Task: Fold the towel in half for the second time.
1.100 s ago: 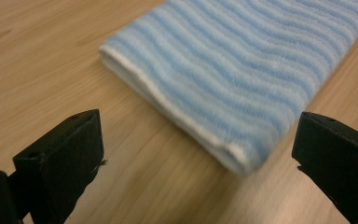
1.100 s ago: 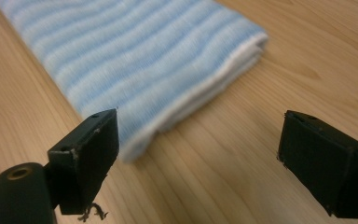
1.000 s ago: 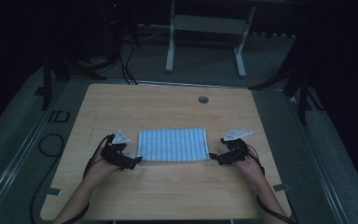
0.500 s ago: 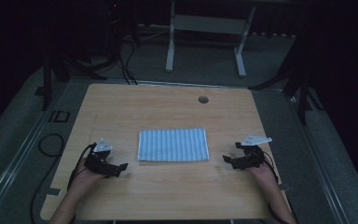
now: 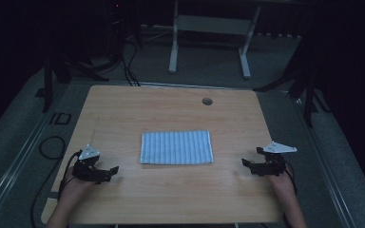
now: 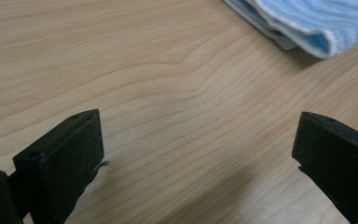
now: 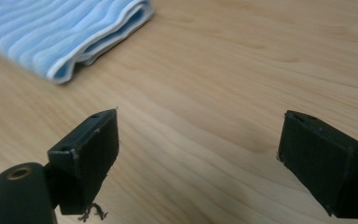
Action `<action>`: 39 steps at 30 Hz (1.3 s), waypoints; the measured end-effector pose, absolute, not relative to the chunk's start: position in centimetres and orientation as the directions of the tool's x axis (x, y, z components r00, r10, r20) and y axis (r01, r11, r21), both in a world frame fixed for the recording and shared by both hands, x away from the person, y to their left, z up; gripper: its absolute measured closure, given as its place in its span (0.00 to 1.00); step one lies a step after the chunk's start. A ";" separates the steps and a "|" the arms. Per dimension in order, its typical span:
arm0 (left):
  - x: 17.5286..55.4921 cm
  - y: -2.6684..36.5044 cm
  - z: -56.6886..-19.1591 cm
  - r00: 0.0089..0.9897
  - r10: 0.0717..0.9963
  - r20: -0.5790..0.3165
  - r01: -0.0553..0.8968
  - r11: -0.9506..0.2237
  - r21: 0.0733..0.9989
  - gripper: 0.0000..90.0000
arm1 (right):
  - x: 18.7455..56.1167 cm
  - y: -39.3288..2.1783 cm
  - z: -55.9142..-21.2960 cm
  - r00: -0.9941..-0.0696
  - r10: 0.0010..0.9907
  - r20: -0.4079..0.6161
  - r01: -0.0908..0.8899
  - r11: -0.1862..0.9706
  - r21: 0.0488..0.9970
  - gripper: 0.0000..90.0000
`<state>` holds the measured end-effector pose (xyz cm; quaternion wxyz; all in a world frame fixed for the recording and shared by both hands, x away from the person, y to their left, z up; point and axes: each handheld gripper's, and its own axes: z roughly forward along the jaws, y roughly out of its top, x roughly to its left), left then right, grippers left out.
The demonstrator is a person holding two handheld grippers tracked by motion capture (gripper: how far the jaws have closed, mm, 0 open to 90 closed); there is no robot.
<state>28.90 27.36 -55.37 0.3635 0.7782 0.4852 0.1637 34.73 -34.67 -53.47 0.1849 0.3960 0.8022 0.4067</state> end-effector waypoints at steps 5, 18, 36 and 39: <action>29.0 27.9 -55.2 0.434 0.896 -0.094 0.633 -0.230 0.739 0.02 | 34.7 -36.0 -53.7 -0.556 0.831 0.021 0.512 0.322 0.796 0.13; 28.8 29.3 -55.3 0.311 0.944 -0.114 0.624 -0.112 0.774 0.02 | 34.6 -37.9 -54.1 -0.383 0.923 0.036 0.523 0.185 0.832 0.13; 27.7 30.6 -54.8 0.175 0.980 -0.095 0.547 -0.017 0.837 0.02 | 34.1 -39.0 -54.5 -0.270 0.963 0.016 0.476 0.120 0.871 0.13; 27.7 30.5 -54.9 0.173 0.981 -0.086 0.545 -0.022 0.838 0.02 | 34.1 -39.1 -54.5 -0.260 0.966 0.016 0.484 0.115 0.868 0.13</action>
